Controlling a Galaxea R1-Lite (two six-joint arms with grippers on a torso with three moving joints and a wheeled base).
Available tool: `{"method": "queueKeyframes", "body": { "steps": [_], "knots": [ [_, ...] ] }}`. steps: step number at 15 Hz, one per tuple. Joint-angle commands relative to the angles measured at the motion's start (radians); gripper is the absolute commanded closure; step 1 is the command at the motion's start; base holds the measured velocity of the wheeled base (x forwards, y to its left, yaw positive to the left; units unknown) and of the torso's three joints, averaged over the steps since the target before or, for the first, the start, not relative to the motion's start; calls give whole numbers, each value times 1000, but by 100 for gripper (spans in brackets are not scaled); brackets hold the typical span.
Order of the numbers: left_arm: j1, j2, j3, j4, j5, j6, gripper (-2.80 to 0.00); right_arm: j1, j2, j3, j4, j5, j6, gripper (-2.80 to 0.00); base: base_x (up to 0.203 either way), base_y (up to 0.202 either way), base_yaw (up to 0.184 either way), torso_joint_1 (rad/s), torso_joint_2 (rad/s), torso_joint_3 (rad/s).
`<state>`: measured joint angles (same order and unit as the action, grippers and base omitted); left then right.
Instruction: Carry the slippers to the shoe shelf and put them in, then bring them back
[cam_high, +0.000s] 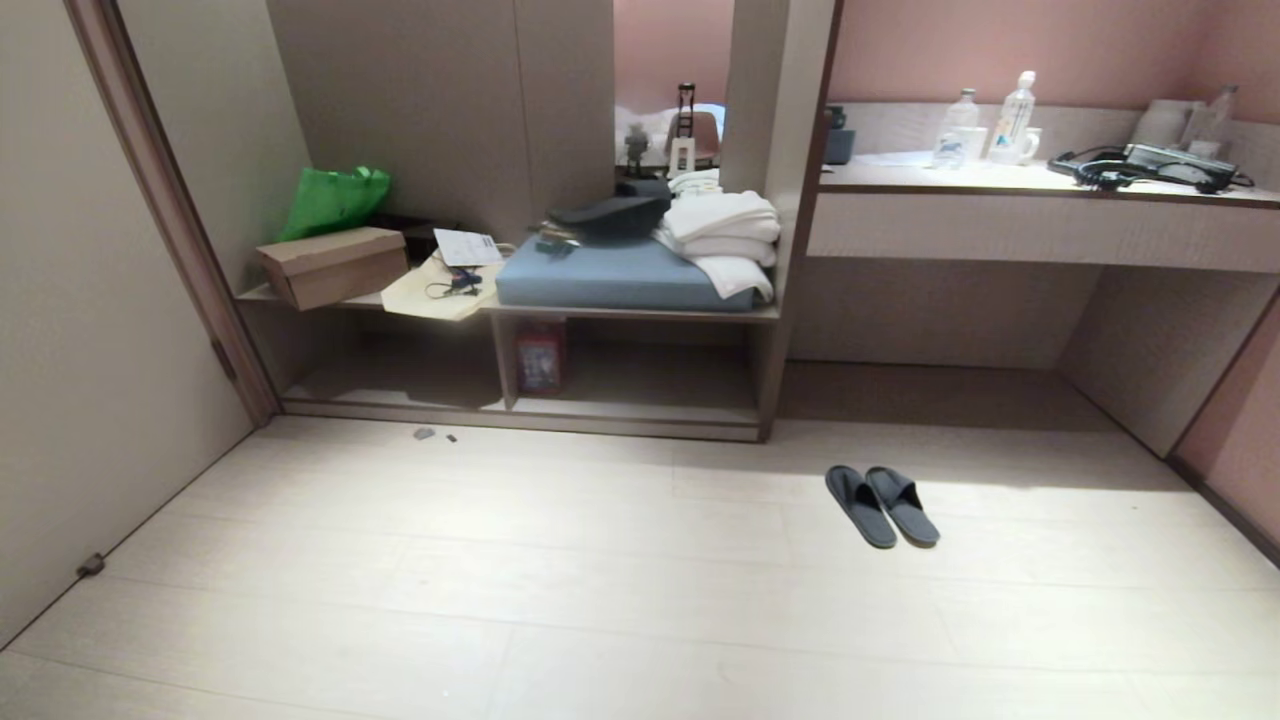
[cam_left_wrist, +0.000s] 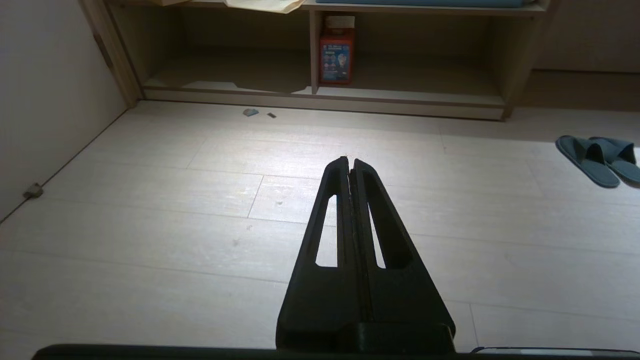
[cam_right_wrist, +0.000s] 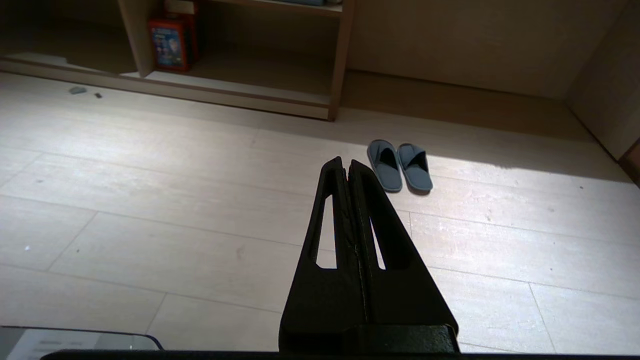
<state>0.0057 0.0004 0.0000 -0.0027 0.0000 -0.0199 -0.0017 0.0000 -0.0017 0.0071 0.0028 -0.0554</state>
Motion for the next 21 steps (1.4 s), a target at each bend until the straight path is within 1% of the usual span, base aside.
{"method": "queueKeyframes", "body": {
  "steps": [1, 16, 17, 21],
  "knots": [
    [0, 0, 0, 0, 0, 0, 0, 0, 2, 0, 1, 0, 2, 0, -197, 0, 0, -2, 2, 7],
    [0, 0, 0, 0, 0, 2, 0, 0, 2, 0, -1, -1, 14, 0, -193, 0, 1, 2, 2, 3],
    [0, 1, 0, 0, 0, 2, 0, 0, 2, 0, -1, -1, 22, 0, -129, 0, 2, -7, -2, 3],
    [0, 0, 0, 0, 0, 2, 0, 0, 2, 0, -1, -3, 32, 0, 0, 0, 0, 0, 0, 0]
  ]
}}
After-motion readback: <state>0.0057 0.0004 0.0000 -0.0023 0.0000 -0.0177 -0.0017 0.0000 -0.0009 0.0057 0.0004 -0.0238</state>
